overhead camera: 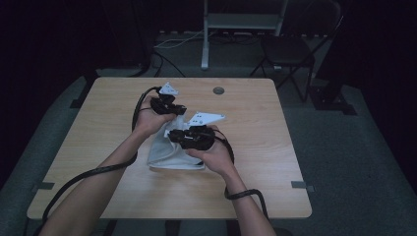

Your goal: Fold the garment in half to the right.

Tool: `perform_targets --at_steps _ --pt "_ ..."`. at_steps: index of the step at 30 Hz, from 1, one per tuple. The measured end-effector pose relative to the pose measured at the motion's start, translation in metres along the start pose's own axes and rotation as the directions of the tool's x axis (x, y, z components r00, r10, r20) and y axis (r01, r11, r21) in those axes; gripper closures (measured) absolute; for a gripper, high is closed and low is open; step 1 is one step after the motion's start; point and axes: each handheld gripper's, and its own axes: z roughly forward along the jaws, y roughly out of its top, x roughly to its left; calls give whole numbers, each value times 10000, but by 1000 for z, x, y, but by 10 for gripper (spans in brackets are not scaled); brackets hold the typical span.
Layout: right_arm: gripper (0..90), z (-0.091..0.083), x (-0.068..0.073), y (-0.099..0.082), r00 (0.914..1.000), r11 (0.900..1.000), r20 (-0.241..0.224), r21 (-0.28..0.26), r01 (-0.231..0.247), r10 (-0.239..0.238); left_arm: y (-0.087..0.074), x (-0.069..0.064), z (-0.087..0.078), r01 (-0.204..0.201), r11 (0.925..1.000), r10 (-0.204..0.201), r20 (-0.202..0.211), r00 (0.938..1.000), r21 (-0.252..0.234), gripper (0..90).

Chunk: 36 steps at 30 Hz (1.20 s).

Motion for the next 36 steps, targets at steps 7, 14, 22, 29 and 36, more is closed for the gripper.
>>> perform_targets --at_steps 7,14,22,29,36 --pt "764 -1 -1 -4 10000 10000 16 15 -27 27 -1 -2 3 -22 10000 22 27 10000 -17 840" --pt "763 -3 -2 -7 10000 10000 58 72 -62 61 -1 -4 6 -34 10000 34 45 10000 -12 839" --pt "763 -6 -4 -12 9997 9997 91 96 -220 219 -1 -6 9 -86 9999 86 94 9999 55 839" --pt "762 -7 -5 -14 9997 9997 125 133 -217 215 -1 -8 11 -36 10000 36 92 10000 -2 839" --pt "761 -8 -6 -16 9996 9996 150 138 -236 234 -3 -9 14 -50 10000 50 114 9999 32 839"
